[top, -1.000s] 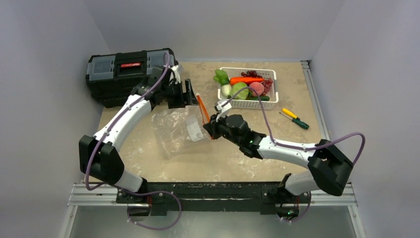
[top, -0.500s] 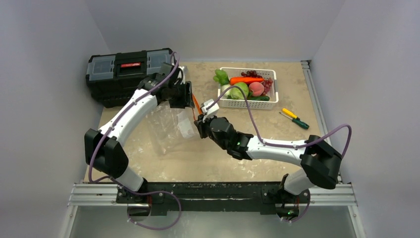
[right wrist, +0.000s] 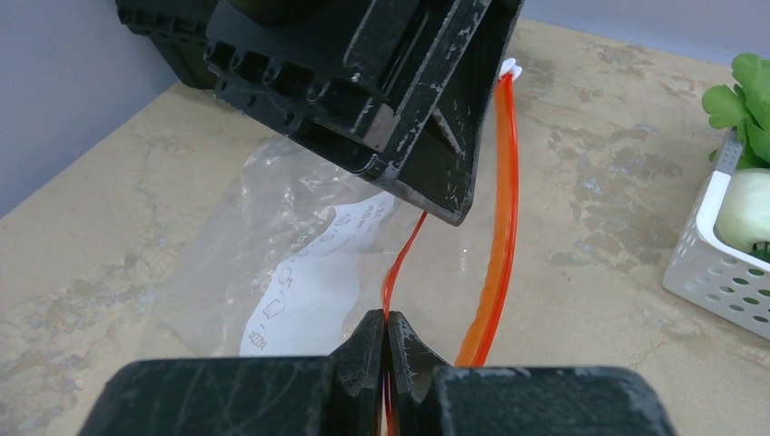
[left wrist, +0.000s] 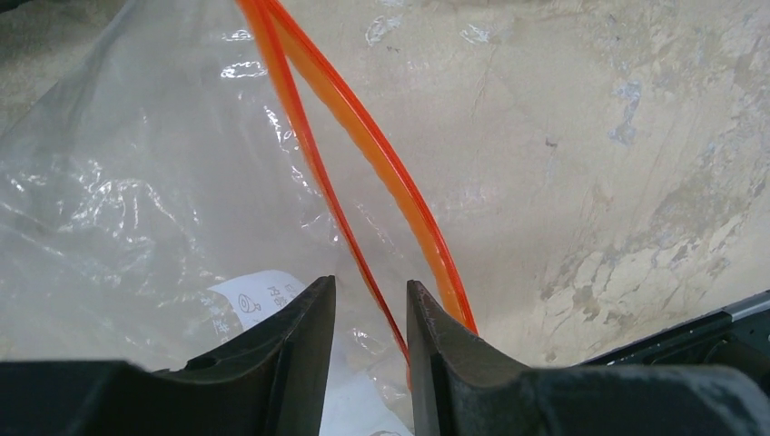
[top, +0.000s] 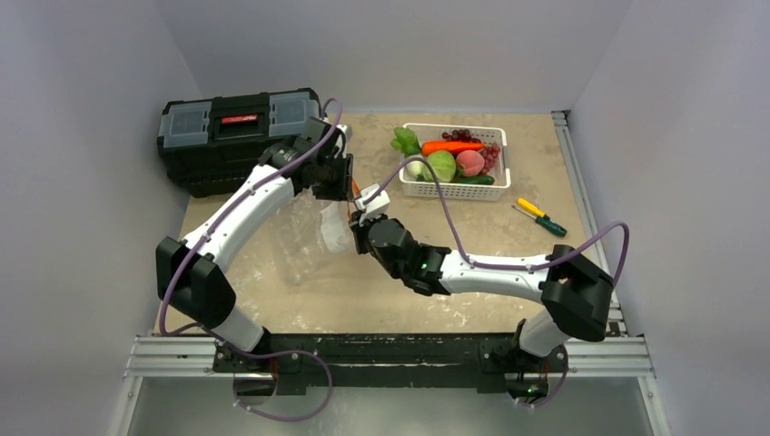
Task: Place the food in the zip-top bag and seal the zipper
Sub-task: Open the zipper of the food storage bag.
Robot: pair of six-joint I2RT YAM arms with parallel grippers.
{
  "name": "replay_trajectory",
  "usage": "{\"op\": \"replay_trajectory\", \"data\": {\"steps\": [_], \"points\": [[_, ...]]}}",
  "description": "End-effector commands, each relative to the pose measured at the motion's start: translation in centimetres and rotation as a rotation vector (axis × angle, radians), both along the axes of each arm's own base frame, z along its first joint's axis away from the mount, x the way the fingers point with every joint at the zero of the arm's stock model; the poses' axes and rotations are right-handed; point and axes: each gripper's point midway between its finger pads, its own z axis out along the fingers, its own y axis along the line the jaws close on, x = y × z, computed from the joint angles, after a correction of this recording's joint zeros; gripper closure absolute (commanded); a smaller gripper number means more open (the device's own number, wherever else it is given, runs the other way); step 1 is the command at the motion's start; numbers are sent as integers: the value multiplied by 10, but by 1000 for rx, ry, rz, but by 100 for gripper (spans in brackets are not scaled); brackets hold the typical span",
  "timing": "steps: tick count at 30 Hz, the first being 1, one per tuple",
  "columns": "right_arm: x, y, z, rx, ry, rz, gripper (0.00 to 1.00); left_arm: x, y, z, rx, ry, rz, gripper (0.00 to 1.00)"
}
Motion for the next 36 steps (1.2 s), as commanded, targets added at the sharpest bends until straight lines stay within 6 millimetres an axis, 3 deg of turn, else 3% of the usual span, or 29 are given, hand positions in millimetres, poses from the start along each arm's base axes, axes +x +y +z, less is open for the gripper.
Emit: {"op": "replay_trajectory", "data": {"steps": [1,9,14,17,19,23,25,30,33,36], "points": [[7,4,25,12,-66,-98,100,3,1,18,14,-53,-17,67],[5,13,23,18,-28,-142,100,-1,1,26,18,-84,-35,71],[4,11,27,45,-32,-147,100,-2,0,26,13,-81,-57,89],[1,11,31,58,-29,-137,100,-2,2,29,24,-99,-61,94],[-1,8,36,72,-29,-131,90,-1,5,31,34,-111,-64,100],[-13,7,42,98,4,-70,46,-2,7,37,37,-136,-71,100],[-19,-3,43,103,45,-70,32,-3,7,39,29,-150,-67,100],[-24,-28,49,183,155,-151,16,-3,7,46,10,-172,-58,100],[-13,-41,51,271,241,-215,16,-4,7,48,-3,-181,-48,100],[1,-38,55,336,306,-214,18,-5,7,51,-18,-197,-39,100]]}}
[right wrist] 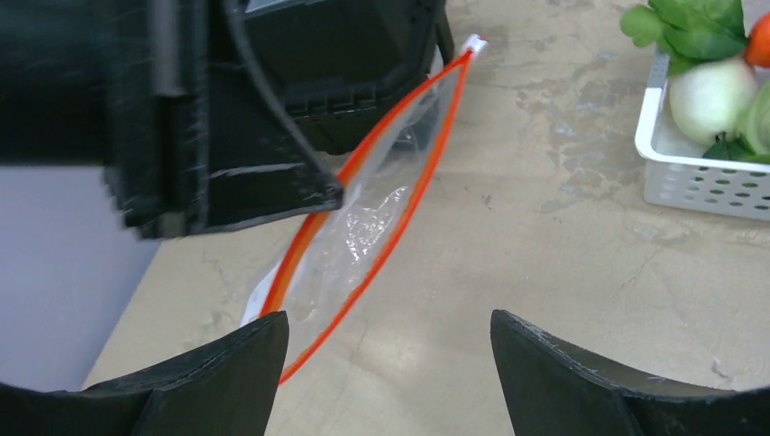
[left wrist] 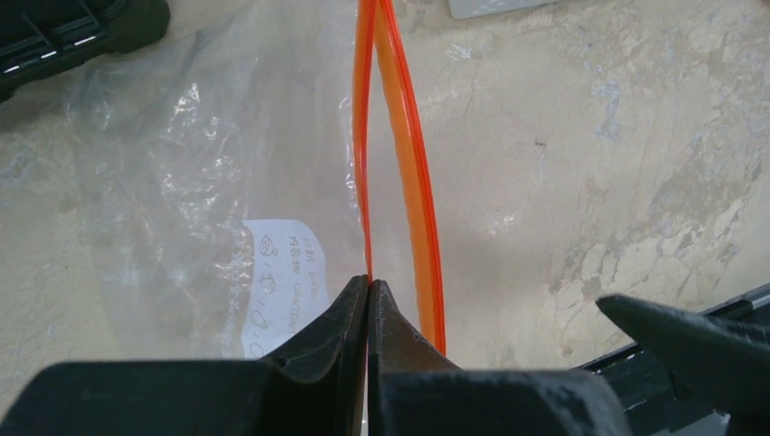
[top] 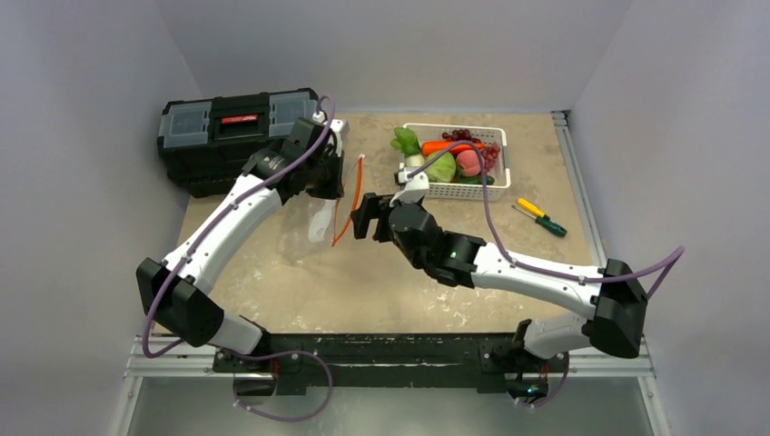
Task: Place the food in the zip-top bag and seal the zipper
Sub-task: Open the zipper of the food storage bag.
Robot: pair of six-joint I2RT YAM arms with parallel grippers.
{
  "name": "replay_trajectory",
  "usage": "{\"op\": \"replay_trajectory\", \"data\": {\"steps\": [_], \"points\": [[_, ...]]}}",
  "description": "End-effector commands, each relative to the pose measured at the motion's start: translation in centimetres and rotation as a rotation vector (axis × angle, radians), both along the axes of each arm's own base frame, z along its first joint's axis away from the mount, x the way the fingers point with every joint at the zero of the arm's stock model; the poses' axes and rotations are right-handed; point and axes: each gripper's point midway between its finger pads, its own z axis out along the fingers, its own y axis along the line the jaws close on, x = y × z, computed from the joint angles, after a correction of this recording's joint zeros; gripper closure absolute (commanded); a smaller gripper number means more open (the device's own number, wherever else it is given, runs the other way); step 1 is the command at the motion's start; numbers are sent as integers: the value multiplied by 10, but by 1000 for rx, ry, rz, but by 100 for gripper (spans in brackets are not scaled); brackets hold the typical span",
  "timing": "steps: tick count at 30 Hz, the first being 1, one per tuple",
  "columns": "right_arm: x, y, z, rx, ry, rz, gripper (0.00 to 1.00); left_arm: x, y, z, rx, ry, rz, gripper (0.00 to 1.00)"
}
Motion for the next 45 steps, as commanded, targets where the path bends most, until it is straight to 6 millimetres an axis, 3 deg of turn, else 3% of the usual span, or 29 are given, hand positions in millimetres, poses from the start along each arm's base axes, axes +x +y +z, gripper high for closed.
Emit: {"op": "replay_trajectory", "data": {"steps": [1,10,14,17,18,21,24,25,30,33,39,40,45], "points": [[19,-1,-1,132,151,-48,19,4,-2,21,-44,-84,12,100],[45,30,-1,135,153,-9,25,1,-2,24,-50,-94,7,100],[51,34,-16,149,194,-40,44,-1,-3,28,-59,-105,5,100],[57,42,-20,150,175,-28,45,-2,-4,30,-65,-107,7,100],[59,42,-23,143,175,-39,49,-1,-1,30,-51,-117,23,100],[62,41,-26,115,176,-57,77,0,3,29,-11,-140,39,100],[62,38,-19,103,148,-53,95,3,5,28,24,-149,46,99],[60,39,-17,110,149,-42,100,3,7,27,32,-150,49,95],[50,43,-5,179,147,5,100,8,11,20,101,-154,58,77],[49,43,-8,180,154,1,100,9,16,17,154,-151,66,68],[46,51,-9,184,163,25,100,9,15,17,198,-171,54,61],[46,51,-8,187,162,27,100,9,17,18,207,-176,58,62],[42,47,-20,165,178,28,100,12,29,22,256,-214,85,94]]}}
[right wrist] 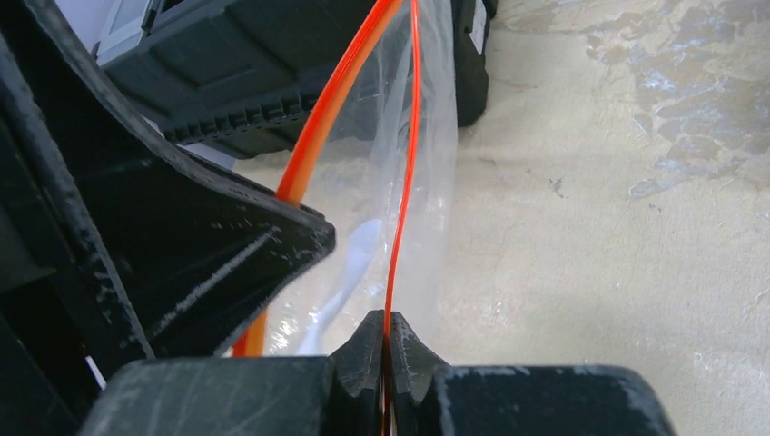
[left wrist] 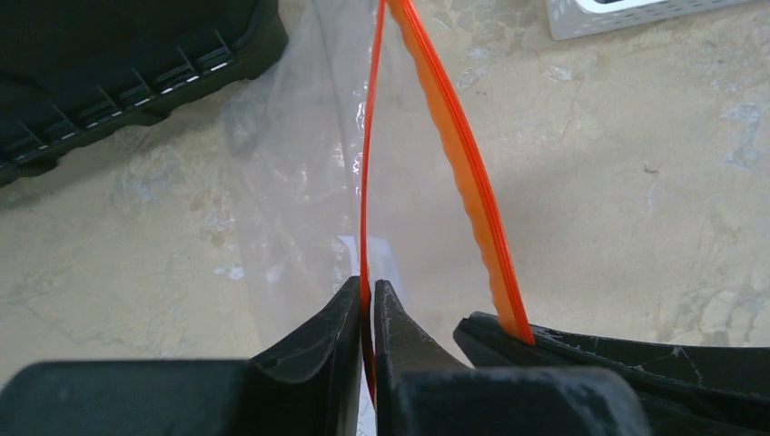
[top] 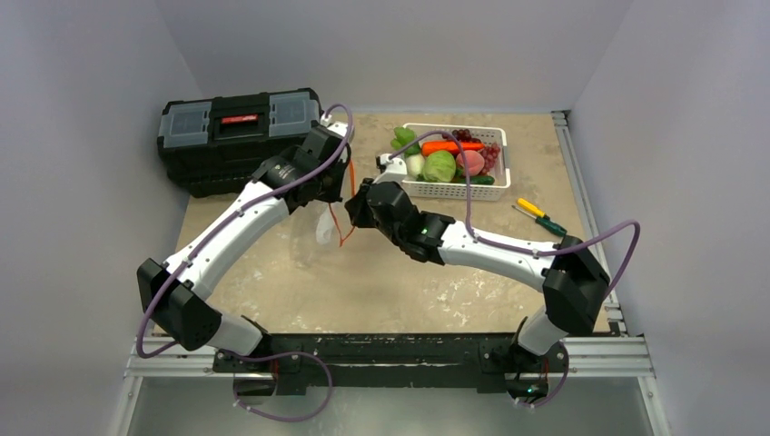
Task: Place the food in the zip-top bag and seal the zipper
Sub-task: Open the zipper of the food storage bag.
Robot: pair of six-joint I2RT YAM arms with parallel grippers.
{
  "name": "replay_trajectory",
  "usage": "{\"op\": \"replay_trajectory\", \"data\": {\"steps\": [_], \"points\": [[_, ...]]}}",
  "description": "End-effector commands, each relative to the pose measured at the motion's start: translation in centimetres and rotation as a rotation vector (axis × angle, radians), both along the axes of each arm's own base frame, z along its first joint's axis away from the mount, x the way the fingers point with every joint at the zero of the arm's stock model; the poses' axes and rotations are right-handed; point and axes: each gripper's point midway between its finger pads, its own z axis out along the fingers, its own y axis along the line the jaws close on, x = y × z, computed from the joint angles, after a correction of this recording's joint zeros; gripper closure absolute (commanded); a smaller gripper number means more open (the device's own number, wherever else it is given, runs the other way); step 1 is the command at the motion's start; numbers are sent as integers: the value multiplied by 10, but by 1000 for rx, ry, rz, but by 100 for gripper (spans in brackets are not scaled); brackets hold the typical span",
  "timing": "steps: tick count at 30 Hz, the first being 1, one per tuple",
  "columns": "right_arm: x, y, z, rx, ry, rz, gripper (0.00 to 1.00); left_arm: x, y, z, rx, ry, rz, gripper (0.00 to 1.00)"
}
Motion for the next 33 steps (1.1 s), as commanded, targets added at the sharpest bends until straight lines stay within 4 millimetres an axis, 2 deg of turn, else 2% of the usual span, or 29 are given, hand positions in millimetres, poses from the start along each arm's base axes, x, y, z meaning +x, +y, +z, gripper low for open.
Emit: {"op": "replay_trajectory", "data": {"steps": [1,5,9,14,15,21,26,29,33], "points": [[-5,3,7,33,-9,22,100,9,14,21,55,-80,34,99],[-4,0,-17,36,63,53,100,8,31,26,124,-98,80,100],[-10,4,-38,85,148,179,100,8,42,35,173,-117,102,100],[-16,8,-44,18,151,269,99,6,26,22,136,-61,36,100],[-15,8,-42,-2,137,279,96,5,22,17,129,-35,19,100],[-10,-11,-35,-111,100,270,63,3,5,0,87,48,-17,100],[2,-47,-21,-208,21,166,29,4,1,-4,72,76,-15,100],[10,-70,-9,-215,-13,102,24,6,-1,-9,71,90,-13,100],[26,-104,8,-198,-57,-6,26,8,2,-12,73,106,7,100]]}}
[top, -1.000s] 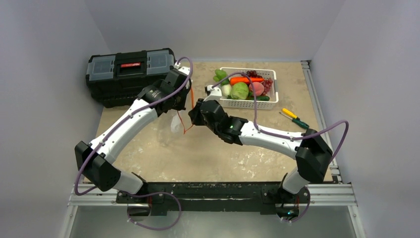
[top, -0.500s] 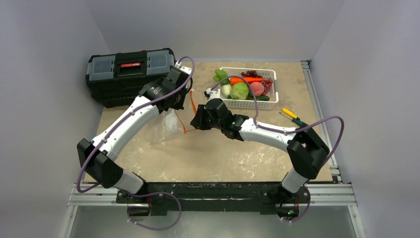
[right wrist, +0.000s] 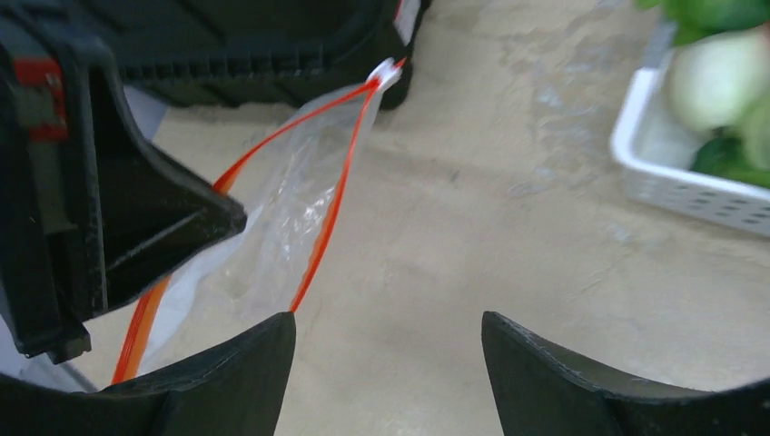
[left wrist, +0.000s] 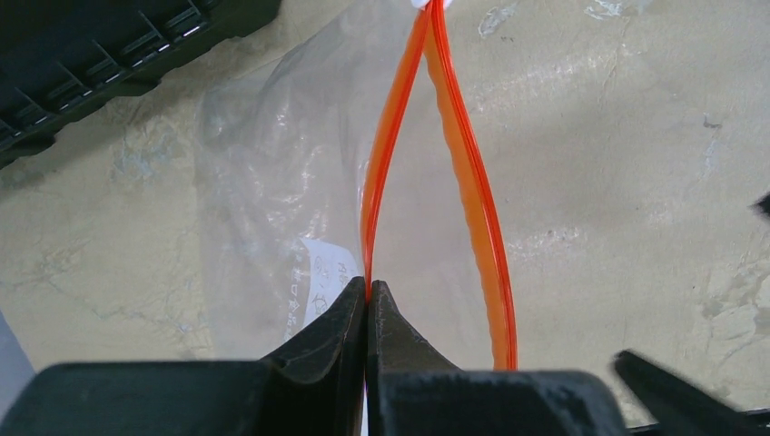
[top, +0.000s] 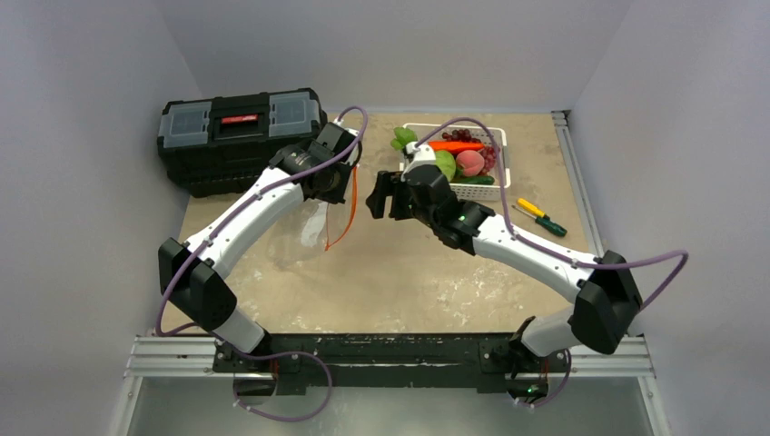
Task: Place the food in the zip-top bag and seal the zipper
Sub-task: Open the zipper of the food storage bag, then pick up the fake vegetable from the bin.
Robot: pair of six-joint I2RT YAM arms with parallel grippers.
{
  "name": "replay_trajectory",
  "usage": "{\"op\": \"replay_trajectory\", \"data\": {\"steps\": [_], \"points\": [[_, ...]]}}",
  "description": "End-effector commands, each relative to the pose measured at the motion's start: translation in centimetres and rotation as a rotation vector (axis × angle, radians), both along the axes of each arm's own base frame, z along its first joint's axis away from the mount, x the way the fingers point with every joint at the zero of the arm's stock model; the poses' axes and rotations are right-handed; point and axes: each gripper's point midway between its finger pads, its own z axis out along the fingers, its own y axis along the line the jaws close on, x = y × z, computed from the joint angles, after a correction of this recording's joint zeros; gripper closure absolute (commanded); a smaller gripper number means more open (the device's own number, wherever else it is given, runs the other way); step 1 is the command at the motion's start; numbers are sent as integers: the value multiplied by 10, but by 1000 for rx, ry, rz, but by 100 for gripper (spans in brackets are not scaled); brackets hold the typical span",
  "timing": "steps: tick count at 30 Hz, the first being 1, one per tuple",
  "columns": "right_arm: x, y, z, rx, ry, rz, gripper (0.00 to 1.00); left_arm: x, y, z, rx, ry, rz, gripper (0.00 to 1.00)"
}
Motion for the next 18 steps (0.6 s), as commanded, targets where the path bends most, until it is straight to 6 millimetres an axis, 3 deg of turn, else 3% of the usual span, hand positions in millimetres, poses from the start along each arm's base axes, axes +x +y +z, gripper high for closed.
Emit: {"op": "replay_trajectory", "data": {"steps": [1,3,7,9,13,18], "points": [[25,-49,25,0,-106,-158,26,7,0,13,-48,-18,39,100],[35,-67,30,17,-133,-217,22,9,3,16,-52,-31,52,100],[70,-114,32,-65,-181,-412,2,9,0,23,-100,-55,41,100],[91,-136,27,-108,-177,-494,1,9,-2,24,-128,-64,35,100],[136,-155,0,-182,-61,-571,1,10,-3,24,-140,-60,37,100],[174,-167,-29,-300,7,-629,1,8,-4,25,-150,-59,33,100]]}}
